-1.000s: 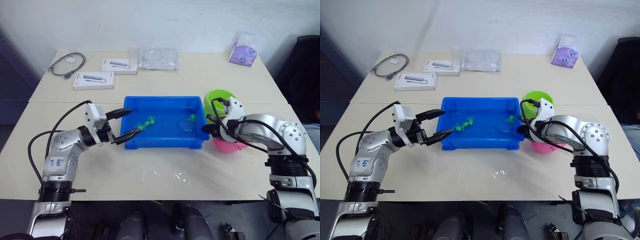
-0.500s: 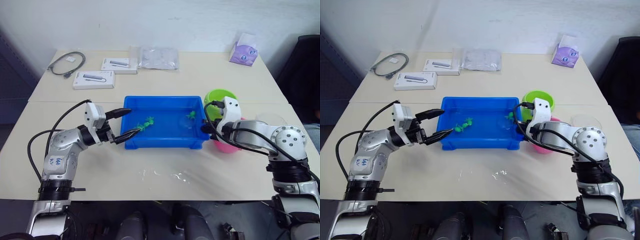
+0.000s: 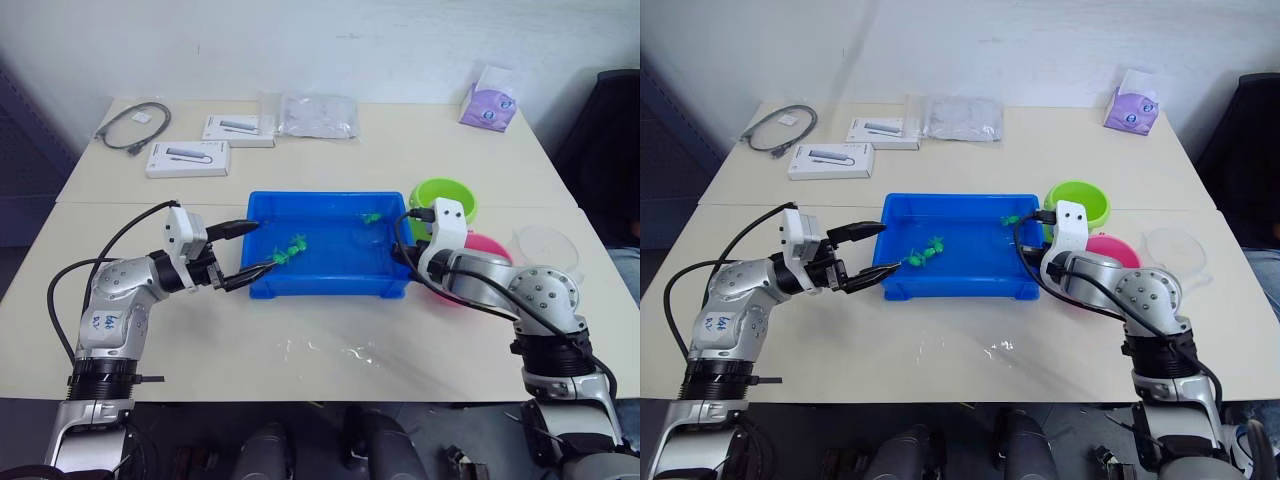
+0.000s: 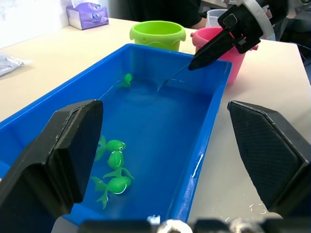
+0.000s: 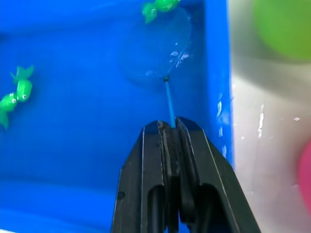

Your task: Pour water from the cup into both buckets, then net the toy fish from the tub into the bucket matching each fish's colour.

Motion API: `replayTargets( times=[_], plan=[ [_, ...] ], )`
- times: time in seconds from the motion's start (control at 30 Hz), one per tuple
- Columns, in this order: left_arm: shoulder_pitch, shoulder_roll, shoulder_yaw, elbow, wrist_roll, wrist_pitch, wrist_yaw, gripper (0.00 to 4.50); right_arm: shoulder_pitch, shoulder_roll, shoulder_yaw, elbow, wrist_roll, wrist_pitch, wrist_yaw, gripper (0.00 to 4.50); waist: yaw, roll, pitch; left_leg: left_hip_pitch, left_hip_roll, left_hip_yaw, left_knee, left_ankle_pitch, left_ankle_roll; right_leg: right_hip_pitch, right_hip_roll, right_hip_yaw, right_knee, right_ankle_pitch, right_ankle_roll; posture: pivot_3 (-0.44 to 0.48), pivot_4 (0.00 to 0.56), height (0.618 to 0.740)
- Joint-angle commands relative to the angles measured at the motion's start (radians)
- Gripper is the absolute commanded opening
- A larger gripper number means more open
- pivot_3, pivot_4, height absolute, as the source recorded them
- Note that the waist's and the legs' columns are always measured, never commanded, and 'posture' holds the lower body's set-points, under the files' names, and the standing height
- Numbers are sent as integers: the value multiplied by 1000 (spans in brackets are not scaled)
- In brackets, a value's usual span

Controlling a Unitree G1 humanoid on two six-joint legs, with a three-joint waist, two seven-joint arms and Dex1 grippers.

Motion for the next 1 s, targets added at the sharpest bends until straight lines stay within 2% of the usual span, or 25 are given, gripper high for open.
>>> replayTargets(
  times=[0.03, 0.2, 0.67, 1.0],
  plan=[
    [-15, 14, 10, 0, -2, -21, -16, 4425, 21, 12, -55, -79, -17, -1, 32, 0, 0, 0, 0, 0, 0, 0, 0, 0, 0, 0, 0, 0, 0, 0, 0, 0, 150, 740],
    [-32, 15, 12, 30, 0, -30, -33, 4425, 45, 22, -103, -101, 38, 43, 21, 0, 0, 0, 0, 0, 0, 0, 0, 0, 0, 0, 0, 0, 0, 0, 0, 0, 150, 740],
    [-50, 1, 6, 87, 11, -72, -44, 4425, -7, 119, -171, 31, 119, 78, -133, 0, -2, 0, 0, 0, 0, 0, 0, 0, 0, 0, 0, 0, 0, 0, 0, 0, 150, 740],
    [-43, -2, 6, 88, 12, -80, -44, 4425, 1, 131, -157, -22, -25, 37, -35, 0, -3, 0, 0, 0, 0, 0, 0, 0, 0, 0, 0, 0, 1, 0, 0, 0, 150, 740]
  ],
)
